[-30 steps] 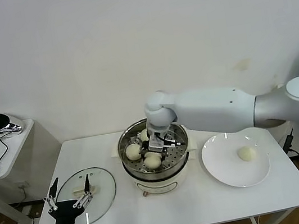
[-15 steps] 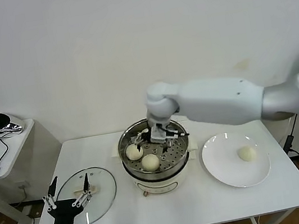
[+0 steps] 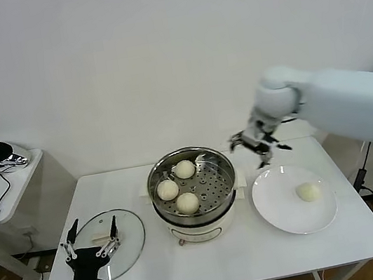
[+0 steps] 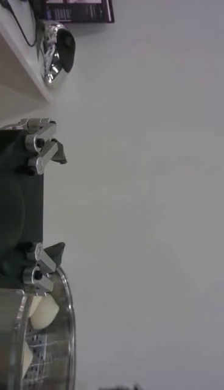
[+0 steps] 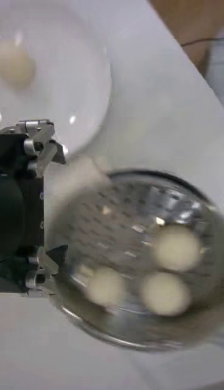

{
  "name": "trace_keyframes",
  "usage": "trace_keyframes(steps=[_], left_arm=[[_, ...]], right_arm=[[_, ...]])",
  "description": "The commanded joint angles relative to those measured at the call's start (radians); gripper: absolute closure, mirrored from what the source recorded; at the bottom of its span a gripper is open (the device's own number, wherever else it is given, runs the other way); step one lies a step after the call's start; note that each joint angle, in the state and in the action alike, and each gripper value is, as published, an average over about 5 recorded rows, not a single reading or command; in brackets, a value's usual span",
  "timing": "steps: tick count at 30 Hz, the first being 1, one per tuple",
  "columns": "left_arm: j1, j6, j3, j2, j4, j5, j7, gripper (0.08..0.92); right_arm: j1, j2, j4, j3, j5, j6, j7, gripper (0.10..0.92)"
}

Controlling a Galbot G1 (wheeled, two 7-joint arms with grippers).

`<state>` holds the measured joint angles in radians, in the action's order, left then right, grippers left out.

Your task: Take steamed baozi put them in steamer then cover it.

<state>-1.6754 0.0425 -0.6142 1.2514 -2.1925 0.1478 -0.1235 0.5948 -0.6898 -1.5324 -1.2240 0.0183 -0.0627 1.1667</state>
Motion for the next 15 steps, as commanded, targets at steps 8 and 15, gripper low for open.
trace_keyframes(steps=[8,15], left_arm=[[-0.008,-0.005,0.002,-0.009,-0.001,-0.008,0.001,0.177],[-0.018,-0.004,-0.006,-0.005,-0.002,-0.013,0.0,0.177]], right_arm=[[-0.747,0.237,0.232,0.677,0.223,-0.072,0.035,0.203],[-0.831,0.1,0.412,0.77,0.334,-0.025,0.0,0.203]])
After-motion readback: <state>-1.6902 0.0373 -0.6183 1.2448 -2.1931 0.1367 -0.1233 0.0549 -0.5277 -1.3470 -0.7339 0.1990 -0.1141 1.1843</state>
